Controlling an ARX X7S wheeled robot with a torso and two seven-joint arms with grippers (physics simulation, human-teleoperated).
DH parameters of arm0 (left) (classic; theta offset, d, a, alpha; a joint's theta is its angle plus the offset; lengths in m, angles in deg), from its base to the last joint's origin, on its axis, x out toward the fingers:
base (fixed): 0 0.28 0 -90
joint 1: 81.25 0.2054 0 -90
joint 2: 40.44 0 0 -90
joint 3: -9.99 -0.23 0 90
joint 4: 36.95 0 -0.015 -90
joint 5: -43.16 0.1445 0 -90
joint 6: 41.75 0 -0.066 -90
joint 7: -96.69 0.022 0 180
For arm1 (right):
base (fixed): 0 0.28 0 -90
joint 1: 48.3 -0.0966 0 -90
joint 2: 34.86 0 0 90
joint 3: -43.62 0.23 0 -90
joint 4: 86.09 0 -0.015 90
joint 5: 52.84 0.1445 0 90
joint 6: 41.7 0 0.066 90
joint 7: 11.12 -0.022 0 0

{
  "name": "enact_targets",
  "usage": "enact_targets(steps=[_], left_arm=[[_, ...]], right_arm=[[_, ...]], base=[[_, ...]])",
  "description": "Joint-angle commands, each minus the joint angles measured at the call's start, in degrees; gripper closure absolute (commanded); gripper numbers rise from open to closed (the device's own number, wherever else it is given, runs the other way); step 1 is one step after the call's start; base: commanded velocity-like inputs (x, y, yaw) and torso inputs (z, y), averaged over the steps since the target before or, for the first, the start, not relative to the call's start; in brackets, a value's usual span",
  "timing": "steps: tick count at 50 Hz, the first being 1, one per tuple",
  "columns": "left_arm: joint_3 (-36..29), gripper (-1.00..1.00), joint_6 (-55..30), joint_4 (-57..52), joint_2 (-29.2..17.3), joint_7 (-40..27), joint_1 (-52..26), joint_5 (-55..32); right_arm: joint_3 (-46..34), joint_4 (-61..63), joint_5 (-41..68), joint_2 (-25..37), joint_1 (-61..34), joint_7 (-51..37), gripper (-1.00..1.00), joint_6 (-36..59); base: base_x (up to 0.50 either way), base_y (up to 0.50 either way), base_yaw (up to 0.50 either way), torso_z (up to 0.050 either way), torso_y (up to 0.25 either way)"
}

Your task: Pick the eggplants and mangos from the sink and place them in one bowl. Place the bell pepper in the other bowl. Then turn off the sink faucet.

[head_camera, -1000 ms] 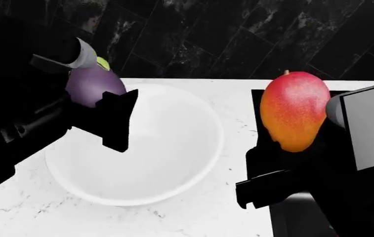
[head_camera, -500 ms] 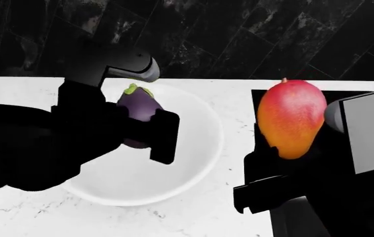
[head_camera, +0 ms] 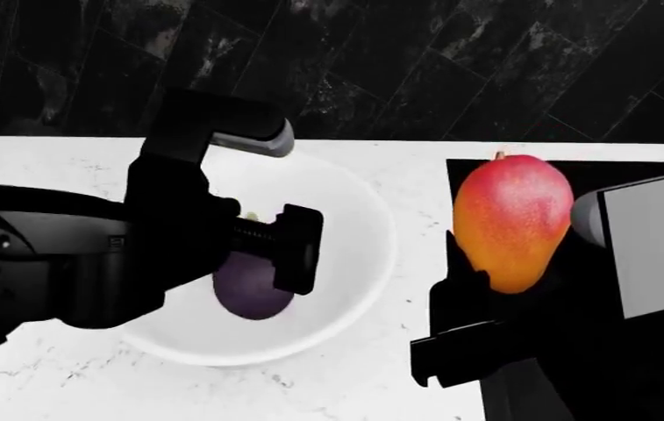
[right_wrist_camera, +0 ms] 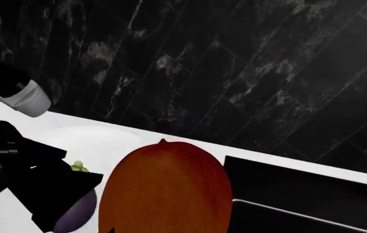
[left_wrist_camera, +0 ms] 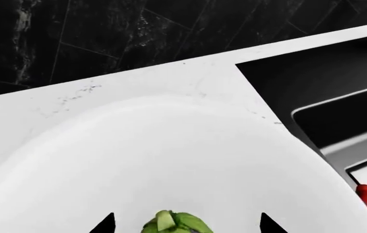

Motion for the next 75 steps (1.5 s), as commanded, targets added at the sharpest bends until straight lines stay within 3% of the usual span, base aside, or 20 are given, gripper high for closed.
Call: enact_targets(steps=[1,13,20,29,39,47,53,75], left_arm=[[1.4,-1.00,1.0,1.5,0.3,1.6,-1.2,-2.0],[4.3,-1.00,1.5,-1.5,-3.1,0.2,-4.7,-3.3],[7.4,-1.00,1.4,-12.8,-10.7,-2.5,-5.4,-4.2],[15.9,-1.00,1.1,-35.8,-27.0,-11.5,6.1,-11.4],[23.2,-1.00,6.3,-46.1,-36.7,-12.8,21.7,-12.8],[25.6,-1.00,8.2,-46.1,-39.4,-11.2,24.2,-11.6],[26.4,-1.00,8.5,-46.7,-40.6,-11.4,25.5,-12.1],[24.8,-1.00,9.1,-48.1,-39.2,-11.0,26.6,-11.0]], right_arm=[[0.9,0.4,-1.6,-0.6,0.7,0.9,1.00,-0.3],[-1.7,-3.6,-0.9,-3.8,-7.2,1.7,1.00,3.3],[-6.5,-11.4,1.1,-9.3,-17.1,3.6,1.00,9.3],[-16.7,-30.4,-7.4,-22.0,-30.8,16.9,1.00,14.5],[-28.0,-56.0,-21.4,-36.2,-40.8,37.7,1.00,9.8],[-34.6,-73.7,-27.5,-46.9,-44.9,50.1,1.00,6.3],[-35.9,-79.4,-28.3,-50.9,-45.6,54.3,1.00,5.0],[-37.1,-73.3,-26.9,-48.9,-41.7,51.3,1.00,8.0]], base=[[0.00,0.00,0.00,0.000,0.000],[0.00,0.00,0.00,0.000,0.000],[0.00,0.00,0.00,0.001,0.000],[0.00,0.00,0.00,0.000,0.000],[0.00,0.00,0.00,0.000,0.000],[0.00,0.00,0.00,0.000,0.000],[0.00,0.00,0.00,0.000,0.000],[0.00,0.00,0.00,0.000,0.000]])
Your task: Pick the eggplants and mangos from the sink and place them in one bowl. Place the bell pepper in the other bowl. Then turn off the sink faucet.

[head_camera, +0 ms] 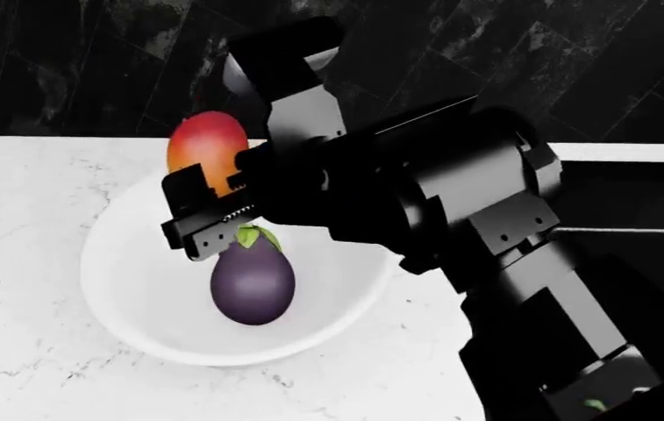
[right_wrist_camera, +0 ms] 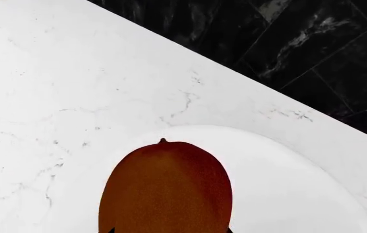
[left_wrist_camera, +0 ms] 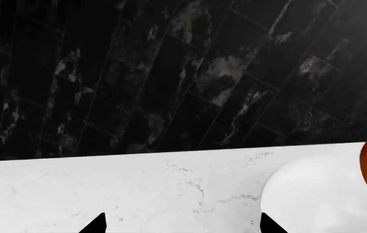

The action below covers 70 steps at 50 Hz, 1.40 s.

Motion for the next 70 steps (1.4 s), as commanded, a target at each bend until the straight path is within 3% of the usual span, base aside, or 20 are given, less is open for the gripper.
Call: enact_targets(steps=[1,26,27,55,61,70], left_arm=[[1.2,-1.00,1.2,-0.9,0.2,1.4,1.4,-1.0],[1.2,-1.00,1.5,-1.4,0.3,0.6,1.1,-1.6],[1.1,-1.00,1.5,-1.4,0.3,0.7,1.2,-1.5],[0.0,-1.00,1.1,-1.6,1.1,0.0,-0.3,-1.8],[-1.2,-1.00,1.0,-0.5,1.6,1.4,-0.6,0.0],[-2.6,-1.00,0.8,1.1,2.7,2.5,-2.0,1.4]], right_arm=[[-0.6,0.5,-1.3,-0.9,1.0,1.4,1.00,0.3],[-0.2,4.6,0.1,1.1,3.1,-1.7,1.00,1.5],[-0.2,4.8,0.2,1.2,3.2,-2.0,-1.00,1.7],[4.5,11.4,3.3,5.7,1.1,-8.8,-1.00,2.7],[9.5,23.5,6.3,12.2,2.3,-17.5,-1.00,2.5],[22.0,50.9,16.7,29.3,12.7,-36.4,-1.00,1.1]], base=[[0.00,0.00,0.00,0.000,0.000],[0.00,0.00,0.00,0.000,0.000],[0.00,0.00,0.00,0.000,0.000],[0.00,0.00,0.00,0.000,0.000],[0.00,0.00,0.00,0.000,0.000],[0.00,0.00,0.00,0.000,0.000]])
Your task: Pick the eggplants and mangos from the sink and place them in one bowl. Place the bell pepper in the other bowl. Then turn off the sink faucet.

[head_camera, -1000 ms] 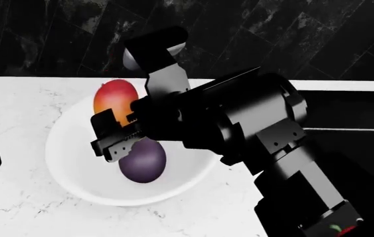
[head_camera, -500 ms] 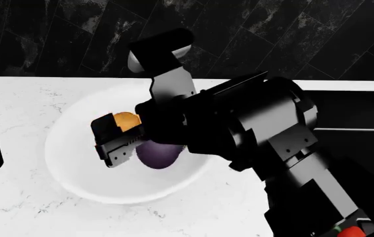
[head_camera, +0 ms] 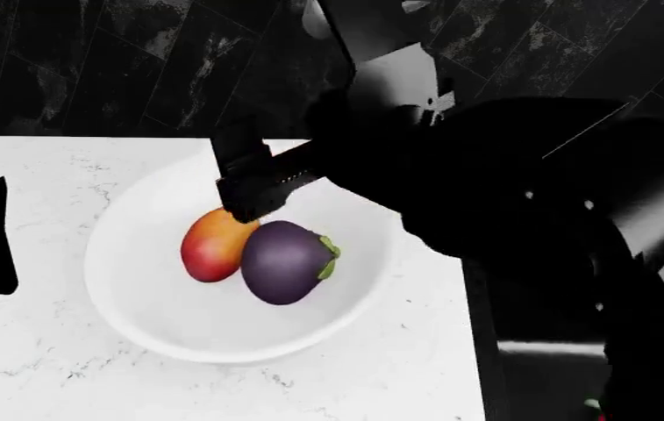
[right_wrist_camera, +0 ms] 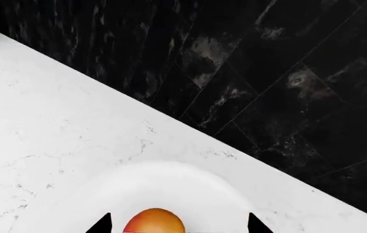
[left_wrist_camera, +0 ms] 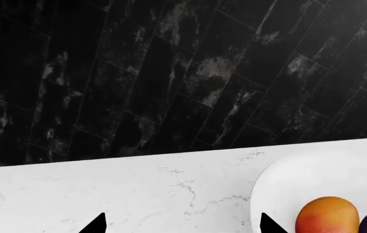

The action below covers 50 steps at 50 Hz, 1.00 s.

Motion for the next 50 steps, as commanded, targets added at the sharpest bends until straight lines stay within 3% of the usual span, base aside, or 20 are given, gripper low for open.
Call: enact_targets(steps=[1,10,18,35,50], left_arm=[[-0.6,-1.00,0.4,1.5,1.7,2.5,-1.0,0.7],[-3.8,-1.00,0.2,1.9,3.6,4.5,-3.4,4.9],[-3.0,-1.00,2.7,0.8,2.6,6.0,-0.3,6.3],[-1.6,-1.00,2.9,-0.4,1.4,4.7,0.3,4.2],[-1.7,-1.00,2.9,-1.2,1.6,3.8,0.5,3.6]], right_arm=[[13.2,26.8,9.6,16.5,10.5,-17.9,-1.00,-2.4],[22.3,44.7,13.9,29.3,27.8,-27.1,-1.00,-10.6],[26.0,50.3,16.0,34.3,36.1,-31.2,-1.00,-14.7],[25.4,49.2,16.7,34.8,37.9,-34.7,-1.00,-14.1],[25.3,49.0,17.2,34.9,38.2,-35.8,-1.00,-14.1]], base=[[0.00,0.00,0.00,0.000,0.000],[0.00,0.00,0.00,0.000,0.000],[0.00,0.00,0.00,0.000,0.000],[-0.04,-0.01,0.00,0.000,0.000],[-0.33,-0.17,0.00,0.000,0.000]])
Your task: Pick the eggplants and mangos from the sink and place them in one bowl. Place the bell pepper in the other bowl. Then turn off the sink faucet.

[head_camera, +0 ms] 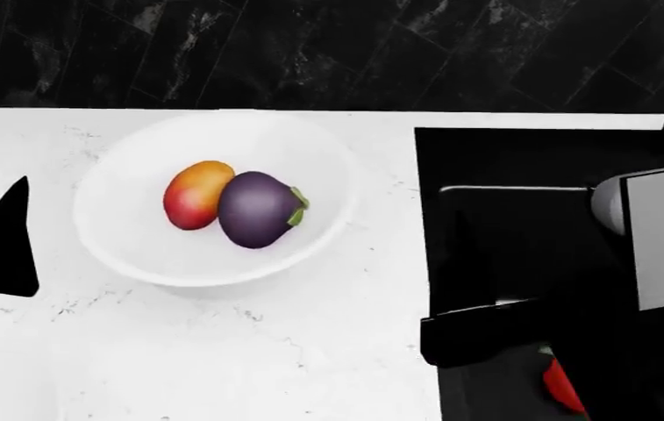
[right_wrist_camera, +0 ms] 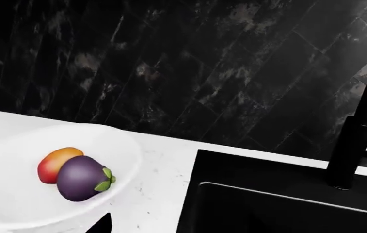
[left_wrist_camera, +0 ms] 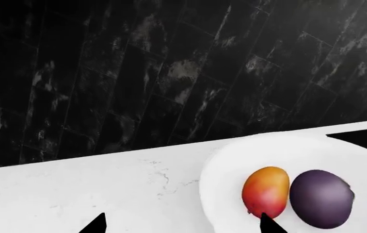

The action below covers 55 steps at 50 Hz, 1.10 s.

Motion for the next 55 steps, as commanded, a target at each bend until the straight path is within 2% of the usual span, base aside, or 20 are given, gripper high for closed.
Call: enact_targets(steps=[1,13,55], left_arm=[[1.4,-1.00,0.9,-0.5,0.3,0.9,0.5,-1.8],[1.4,-1.00,1.1,-0.6,0.3,1.0,0.7,-2.0],[0.4,-1.00,1.8,0.2,1.3,0.7,1.2,-1.6]], right_arm=[[0.8,0.7,-0.1,0.2,1.4,-1.0,-1.00,-0.3],[2.5,1.5,-1.5,1.3,5.2,-1.8,-1.00,-3.0],[5.2,3.5,-2.2,4.4,11.9,-2.6,-1.00,-6.2]], base=[[-0.39,-0.18,0.00,0.000,0.000],[-0.32,-0.42,0.00,0.000,0.000],[0.00,-0.50,0.00,0.000,0.000]])
